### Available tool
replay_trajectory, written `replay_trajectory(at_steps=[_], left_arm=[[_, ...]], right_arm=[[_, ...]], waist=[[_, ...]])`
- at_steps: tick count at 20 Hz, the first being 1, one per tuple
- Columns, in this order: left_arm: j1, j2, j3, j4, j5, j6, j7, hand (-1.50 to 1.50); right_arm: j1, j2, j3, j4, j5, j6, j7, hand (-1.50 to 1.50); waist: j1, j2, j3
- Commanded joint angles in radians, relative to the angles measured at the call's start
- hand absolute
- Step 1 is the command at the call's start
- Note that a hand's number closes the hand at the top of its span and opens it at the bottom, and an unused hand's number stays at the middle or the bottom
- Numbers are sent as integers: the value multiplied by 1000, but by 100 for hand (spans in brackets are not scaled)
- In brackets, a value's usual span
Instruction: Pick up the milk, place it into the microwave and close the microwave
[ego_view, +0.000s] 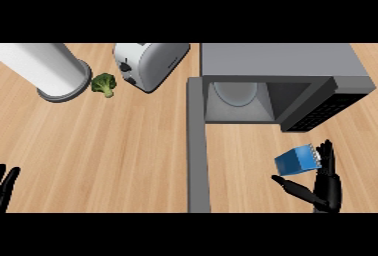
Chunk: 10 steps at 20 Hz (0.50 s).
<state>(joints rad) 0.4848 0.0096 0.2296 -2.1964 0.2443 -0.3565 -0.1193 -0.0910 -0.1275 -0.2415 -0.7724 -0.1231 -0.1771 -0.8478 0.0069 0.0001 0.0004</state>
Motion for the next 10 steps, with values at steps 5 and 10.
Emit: replay_trajectory(at_steps=[5, 10], left_arm=[[-15, -9, -67, -24, -51, 40, 25, -150], [-54, -4, 3, 3, 10, 11, 41, -150]], right_arm=[[-113, -29, -77, 240, -54, 94, -190, -150], [-136, 24, -63, 230, -85, 154, -200, 150]], waist=[[2, 1, 1], [1, 1, 1]])
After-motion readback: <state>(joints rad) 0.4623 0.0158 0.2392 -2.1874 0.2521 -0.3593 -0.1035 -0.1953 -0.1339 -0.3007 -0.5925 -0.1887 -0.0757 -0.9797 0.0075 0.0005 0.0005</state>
